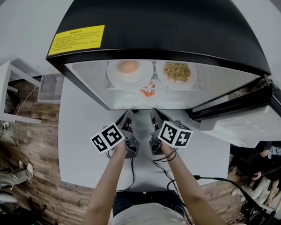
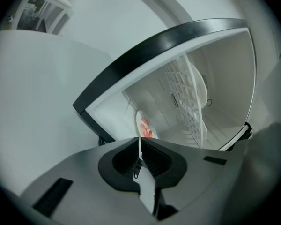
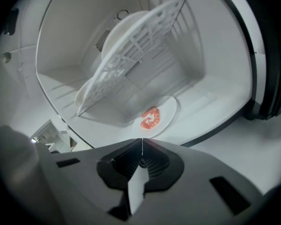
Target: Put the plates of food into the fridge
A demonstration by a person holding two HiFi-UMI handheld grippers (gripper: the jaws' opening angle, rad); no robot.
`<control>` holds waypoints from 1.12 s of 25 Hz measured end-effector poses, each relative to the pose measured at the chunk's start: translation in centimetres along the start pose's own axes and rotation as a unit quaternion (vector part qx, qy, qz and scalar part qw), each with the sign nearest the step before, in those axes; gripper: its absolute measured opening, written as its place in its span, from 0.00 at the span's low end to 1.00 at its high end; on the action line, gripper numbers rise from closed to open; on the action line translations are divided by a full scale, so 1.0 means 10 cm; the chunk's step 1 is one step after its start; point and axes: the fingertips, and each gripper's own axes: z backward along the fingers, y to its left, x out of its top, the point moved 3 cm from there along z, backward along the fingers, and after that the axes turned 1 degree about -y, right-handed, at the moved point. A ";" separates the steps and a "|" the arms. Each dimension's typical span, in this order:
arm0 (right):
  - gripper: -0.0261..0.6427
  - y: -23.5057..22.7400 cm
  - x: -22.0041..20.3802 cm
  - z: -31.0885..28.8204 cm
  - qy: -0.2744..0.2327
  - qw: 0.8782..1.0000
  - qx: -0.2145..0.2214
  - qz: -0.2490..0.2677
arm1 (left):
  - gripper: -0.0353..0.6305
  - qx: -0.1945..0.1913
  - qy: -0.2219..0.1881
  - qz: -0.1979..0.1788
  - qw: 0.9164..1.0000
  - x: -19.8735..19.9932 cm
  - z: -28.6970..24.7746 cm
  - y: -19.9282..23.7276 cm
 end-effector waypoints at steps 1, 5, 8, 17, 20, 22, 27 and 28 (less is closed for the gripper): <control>0.06 0.04 0.00 0.08 -0.012 1.000 0.004 0.010 | 0.08 0.003 -0.006 -0.018 1.000 0.01 0.05 -0.03; 0.06 0.25 0.05 0.49 -0.075 0.994 0.013 0.078 | 0.08 -0.007 -0.035 -0.133 0.990 -0.01 0.34 -0.33; 0.06 0.42 0.07 0.84 -0.129 0.981 0.006 0.143 | 0.08 -0.016 -0.066 -0.213 0.975 -0.06 0.60 -0.60; 0.06 0.88 0.09 1.62 -0.218 0.952 0.006 0.214 | 0.08 -0.025 -0.139 -0.385 0.912 -0.30 1.32 -1.16; 0.06 0.98 0.10 1.75 -0.230 0.947 0.010 0.223 | 0.08 -0.024 -0.151 -0.392 0.907 -0.32 1.46 -1.24; 0.06 1.04 0.10 1.82 -0.235 0.944 0.011 0.233 | 0.08 -0.023 -0.158 -0.398 0.903 -0.32 1.53 -1.28; 0.06 1.13 0.04 1.96 -0.243 0.937 0.010 0.253 | 0.08 -0.019 -0.173 -0.412 0.894 -0.32 1.65 -1.35; 0.06 1.14 0.03 1.98 -0.244 0.935 0.010 0.256 | 0.08 -0.020 -0.175 -0.412 0.894 -0.33 1.66 -1.36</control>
